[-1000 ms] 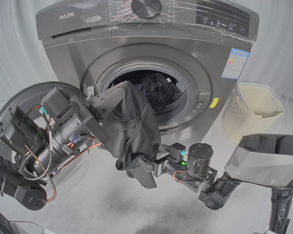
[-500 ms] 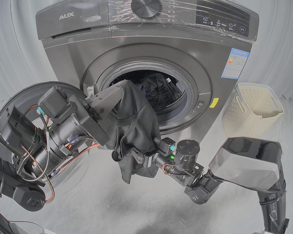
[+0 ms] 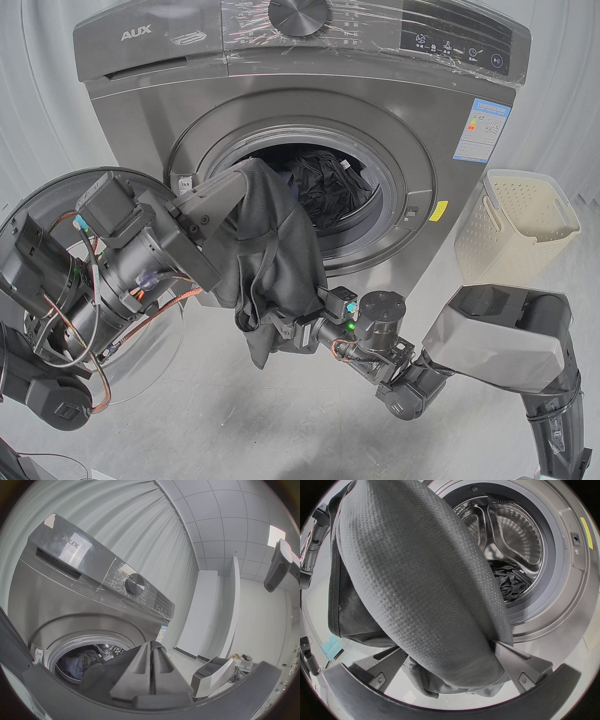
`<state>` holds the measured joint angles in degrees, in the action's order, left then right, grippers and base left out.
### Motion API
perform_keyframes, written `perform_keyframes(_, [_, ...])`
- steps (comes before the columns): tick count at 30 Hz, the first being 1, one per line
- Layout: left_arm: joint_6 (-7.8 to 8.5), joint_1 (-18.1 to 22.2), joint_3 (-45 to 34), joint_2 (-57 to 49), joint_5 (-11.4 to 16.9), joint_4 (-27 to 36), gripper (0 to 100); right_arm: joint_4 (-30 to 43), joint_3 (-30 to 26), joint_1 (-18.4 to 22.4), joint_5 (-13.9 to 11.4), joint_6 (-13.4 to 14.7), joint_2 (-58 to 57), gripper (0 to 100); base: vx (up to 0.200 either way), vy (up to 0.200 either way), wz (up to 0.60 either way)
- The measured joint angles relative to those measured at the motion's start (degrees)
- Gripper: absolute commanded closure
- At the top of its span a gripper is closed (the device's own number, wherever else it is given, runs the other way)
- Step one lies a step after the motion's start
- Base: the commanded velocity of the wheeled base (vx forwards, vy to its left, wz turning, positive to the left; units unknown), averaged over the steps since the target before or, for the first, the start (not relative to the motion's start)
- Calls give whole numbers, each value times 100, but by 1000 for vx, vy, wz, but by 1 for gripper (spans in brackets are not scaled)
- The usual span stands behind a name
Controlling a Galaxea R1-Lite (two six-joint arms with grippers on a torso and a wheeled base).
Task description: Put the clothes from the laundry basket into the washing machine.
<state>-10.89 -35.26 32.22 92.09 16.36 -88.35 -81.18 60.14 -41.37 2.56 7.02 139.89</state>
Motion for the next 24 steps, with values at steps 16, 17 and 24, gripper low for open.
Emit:
perform_keyframes(16, [-9, 41, 27, 2, -68, 7, 100, -28, 9, -33, 15, 28, 44, 100, 0, 0, 0])
perform_keyframes(17, [-9, 74, 27, 6, -77, 13, 100, -46, 6, -22, 15, 28, 39, 100, 0, 0, 0])
perform_keyframes(24, [-9, 464, 2, 94, -87, 71, 100, -61, -118, 141, 30, 34, -177, 100, 0, 0, 0])
